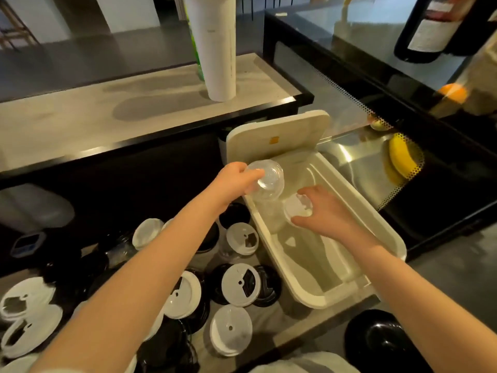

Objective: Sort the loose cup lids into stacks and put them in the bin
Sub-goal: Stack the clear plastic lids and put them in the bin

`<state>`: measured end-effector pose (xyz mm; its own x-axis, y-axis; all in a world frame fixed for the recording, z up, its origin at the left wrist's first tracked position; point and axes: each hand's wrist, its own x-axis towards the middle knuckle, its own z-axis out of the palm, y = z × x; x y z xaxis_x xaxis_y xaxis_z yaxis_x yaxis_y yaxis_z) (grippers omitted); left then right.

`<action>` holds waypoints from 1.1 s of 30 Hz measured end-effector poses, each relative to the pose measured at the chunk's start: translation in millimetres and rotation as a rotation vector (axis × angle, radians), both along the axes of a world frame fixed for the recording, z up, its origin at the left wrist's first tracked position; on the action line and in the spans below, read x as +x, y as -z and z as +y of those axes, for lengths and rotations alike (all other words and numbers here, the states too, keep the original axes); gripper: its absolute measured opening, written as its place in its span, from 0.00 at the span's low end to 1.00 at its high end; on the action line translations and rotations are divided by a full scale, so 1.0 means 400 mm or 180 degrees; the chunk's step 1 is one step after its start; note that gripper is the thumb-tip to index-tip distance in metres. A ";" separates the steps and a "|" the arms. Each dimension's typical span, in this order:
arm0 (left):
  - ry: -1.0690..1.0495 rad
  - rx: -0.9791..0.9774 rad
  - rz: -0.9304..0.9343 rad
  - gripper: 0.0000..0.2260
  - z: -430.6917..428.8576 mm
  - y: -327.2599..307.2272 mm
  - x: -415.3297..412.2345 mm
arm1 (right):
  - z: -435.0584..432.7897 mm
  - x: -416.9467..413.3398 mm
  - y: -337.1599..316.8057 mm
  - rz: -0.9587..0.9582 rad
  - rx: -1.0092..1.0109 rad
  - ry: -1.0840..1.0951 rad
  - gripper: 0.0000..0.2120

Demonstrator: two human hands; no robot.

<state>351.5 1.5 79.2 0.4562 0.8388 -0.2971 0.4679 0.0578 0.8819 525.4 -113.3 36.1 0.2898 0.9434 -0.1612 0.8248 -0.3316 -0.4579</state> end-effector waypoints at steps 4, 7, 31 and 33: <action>0.0657 -0.0012 0.0871 0.21 0.056 0.023 0.069 | 0.035 0.019 0.010 -0.0297 -0.0618 -0.0343 0.31; 0.0906 0.0097 0.1337 0.21 0.084 0.026 0.114 | 0.052 0.040 0.013 -0.0175 -0.0805 -0.0282 0.33; 0.2289 0.1146 0.2950 0.20 0.093 0.160 0.237 | 0.057 0.091 0.071 0.0210 -0.0892 -0.0219 0.36; 0.2389 0.1462 0.2951 0.19 0.093 0.157 0.232 | 0.054 0.091 0.071 0.0222 -0.0878 -0.0207 0.36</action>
<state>444.3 38.8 16.2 0.6390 0.5763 -0.5094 0.7013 -0.7086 0.0780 561.9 -91.6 7.7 0.2092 0.8775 -0.4316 0.8182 -0.3988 -0.4142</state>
